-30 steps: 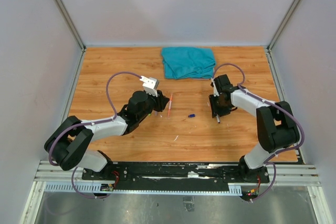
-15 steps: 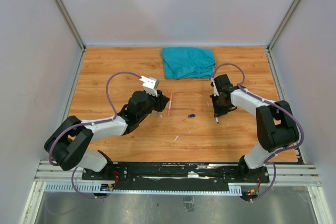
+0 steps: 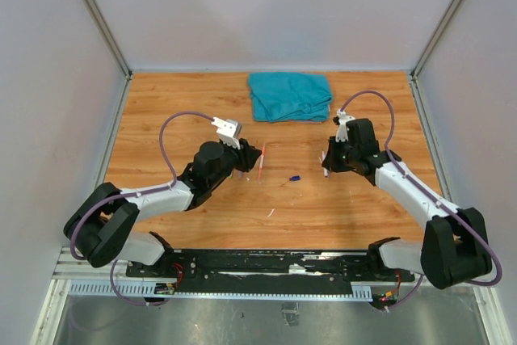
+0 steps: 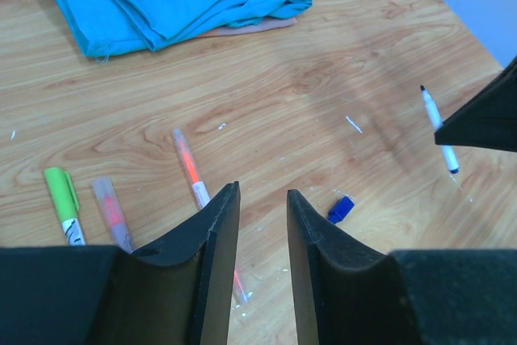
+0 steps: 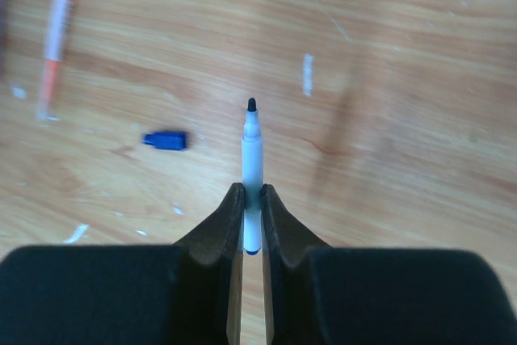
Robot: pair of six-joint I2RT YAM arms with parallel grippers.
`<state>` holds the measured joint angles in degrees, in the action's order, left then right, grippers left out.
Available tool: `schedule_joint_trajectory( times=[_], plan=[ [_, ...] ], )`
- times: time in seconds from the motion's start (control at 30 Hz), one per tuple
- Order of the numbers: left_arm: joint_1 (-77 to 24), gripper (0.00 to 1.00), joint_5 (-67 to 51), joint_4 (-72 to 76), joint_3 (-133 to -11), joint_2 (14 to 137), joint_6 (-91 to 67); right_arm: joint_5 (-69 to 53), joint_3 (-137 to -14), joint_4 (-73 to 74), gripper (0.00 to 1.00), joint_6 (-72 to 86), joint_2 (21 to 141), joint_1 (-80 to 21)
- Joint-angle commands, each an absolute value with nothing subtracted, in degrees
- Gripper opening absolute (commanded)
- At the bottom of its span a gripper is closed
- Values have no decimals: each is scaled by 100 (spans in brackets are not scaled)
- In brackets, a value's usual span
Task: Insert the pens into the pen caps
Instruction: Pick up the pen from the center of the board.
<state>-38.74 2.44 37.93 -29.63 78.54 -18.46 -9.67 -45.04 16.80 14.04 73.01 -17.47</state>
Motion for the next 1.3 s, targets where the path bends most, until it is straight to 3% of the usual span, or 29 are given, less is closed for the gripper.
schedule_joint_trajectory(
  times=[0.0,0.13,0.5,1.27],
  plan=[
    [-3850,35,-63,4298,-2829,7637,-1892,-2150,-3969,260,1,2210,6843,-1773],
    [-3850,35,-600,4650,-2728,7647,-1985,-2758,-3558,-1204,1,2852,6637,-1967],
    [-3850,37,-1558,5245,-2602,7690,-2187,-2354,-2845,-4199,1,4076,6885,-2792],
    [-3850,41,-1835,5293,-2681,7853,-2137,-2596,-3233,-5222,1,4451,7730,-3364]
  ],
)
